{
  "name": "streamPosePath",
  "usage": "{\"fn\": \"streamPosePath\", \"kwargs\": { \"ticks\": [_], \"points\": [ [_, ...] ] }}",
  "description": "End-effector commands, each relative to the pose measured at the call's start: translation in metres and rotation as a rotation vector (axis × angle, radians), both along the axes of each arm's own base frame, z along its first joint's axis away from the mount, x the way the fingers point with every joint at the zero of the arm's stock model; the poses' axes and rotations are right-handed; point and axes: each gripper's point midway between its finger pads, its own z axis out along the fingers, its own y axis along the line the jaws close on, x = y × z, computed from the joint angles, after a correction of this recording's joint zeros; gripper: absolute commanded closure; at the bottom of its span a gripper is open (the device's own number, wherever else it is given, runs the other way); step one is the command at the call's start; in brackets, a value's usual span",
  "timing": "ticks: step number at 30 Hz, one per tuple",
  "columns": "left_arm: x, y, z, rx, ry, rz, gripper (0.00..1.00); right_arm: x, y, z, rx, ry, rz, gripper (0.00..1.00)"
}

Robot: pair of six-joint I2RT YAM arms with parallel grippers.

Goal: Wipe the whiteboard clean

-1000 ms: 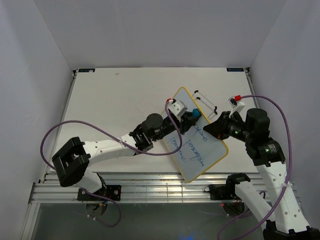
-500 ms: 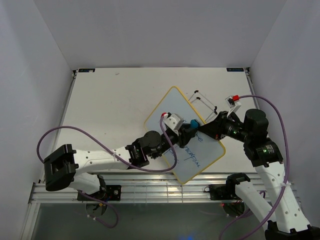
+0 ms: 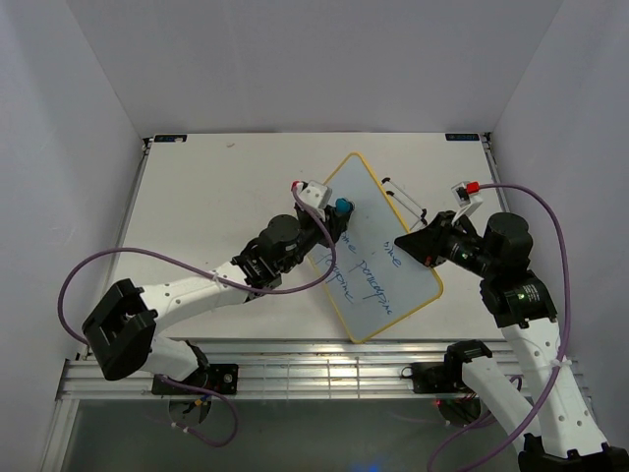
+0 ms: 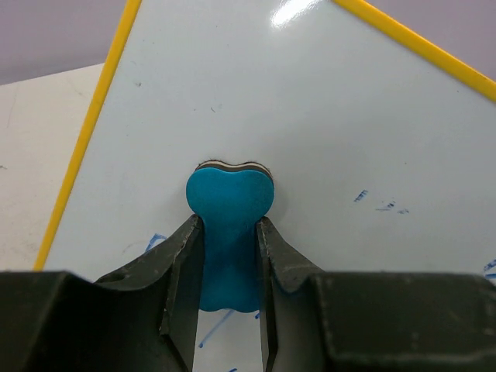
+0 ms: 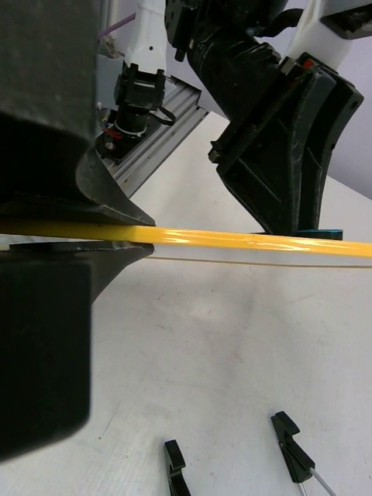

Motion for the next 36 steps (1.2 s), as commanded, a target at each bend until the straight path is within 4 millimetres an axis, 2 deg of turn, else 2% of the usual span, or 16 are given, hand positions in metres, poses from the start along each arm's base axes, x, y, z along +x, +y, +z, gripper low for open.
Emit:
{"fn": "streamPosePath", "kwargs": {
  "ticks": [1, 3, 8, 12, 14, 16, 18, 19, 20, 22, 23, 25, 31, 34, 35, 36],
  "points": [
    [0.008, -0.011, 0.005, 0.061, -0.011, -0.048, 1.0, -0.044, 0.022, 0.074, 0.144, -0.234, 0.237, 0.92],
    [0.002, -0.026, 0.009, 0.056, -0.002, -0.112, 1.0, -0.042, 0.024, 0.062, 0.153, -0.202, 0.24, 0.92],
    [-0.033, -0.07, 0.025, 0.041, -0.026, -0.26, 1.0, -0.04, 0.025, 0.065, 0.163, -0.212, 0.241, 0.92],
    [-0.075, -0.098, 0.024, 0.048, -0.012, -0.367, 1.0, -0.041, 0.025, 0.069, 0.16, -0.225, 0.247, 0.92],
    [-0.081, -0.098, 0.022, 0.039, 0.007, -0.366, 1.0, -0.04, 0.025, 0.068, 0.158, -0.222, 0.245, 0.92],
    [-0.076, -0.089, 0.011, 0.05, 0.028, -0.309, 1.0, -0.041, 0.024, 0.068, 0.159, -0.226, 0.242, 0.92],
    [-0.062, -0.075, -0.004, 0.088, 0.034, -0.226, 1.0, -0.04, 0.023, 0.07, 0.158, -0.234, 0.231, 0.92],
    [-0.057, -0.069, -0.006, 0.091, 0.037, -0.207, 1.0, -0.04, 0.023, 0.071, 0.158, -0.237, 0.228, 0.92],
    [-0.043, -0.057, -0.009, 0.088, 0.048, -0.173, 1.0, -0.04, 0.022, 0.073, 0.157, -0.243, 0.225, 0.92],
    [-0.035, -0.041, -0.016, 0.068, 0.089, -0.164, 1.0, -0.037, 0.021, 0.075, 0.154, -0.247, 0.207, 0.92],
    [-0.025, -0.029, -0.017, 0.058, 0.099, -0.135, 1.0, -0.036, 0.021, 0.077, 0.156, -0.251, 0.198, 0.92],
    [-0.026, -0.022, -0.023, 0.063, 0.106, -0.124, 1.0, -0.033, 0.02, 0.081, 0.166, -0.258, 0.181, 0.92],
    [-0.054, -0.035, -0.026, 0.038, 0.102, -0.209, 1.0, -0.025, 0.021, 0.087, 0.196, -0.255, 0.162, 0.92],
    [-0.079, -0.057, -0.028, 0.068, 0.08, -0.276, 1.0, -0.02, 0.023, 0.085, 0.204, -0.242, 0.161, 0.92],
    [-0.082, -0.063, -0.023, 0.067, 0.068, -0.284, 1.0, -0.019, 0.023, 0.084, 0.209, -0.233, 0.162, 0.92],
    [-0.087, -0.069, -0.026, 0.075, 0.072, -0.295, 1.0, -0.019, 0.023, 0.084, 0.21, -0.233, 0.162, 0.92]
  ]
}}
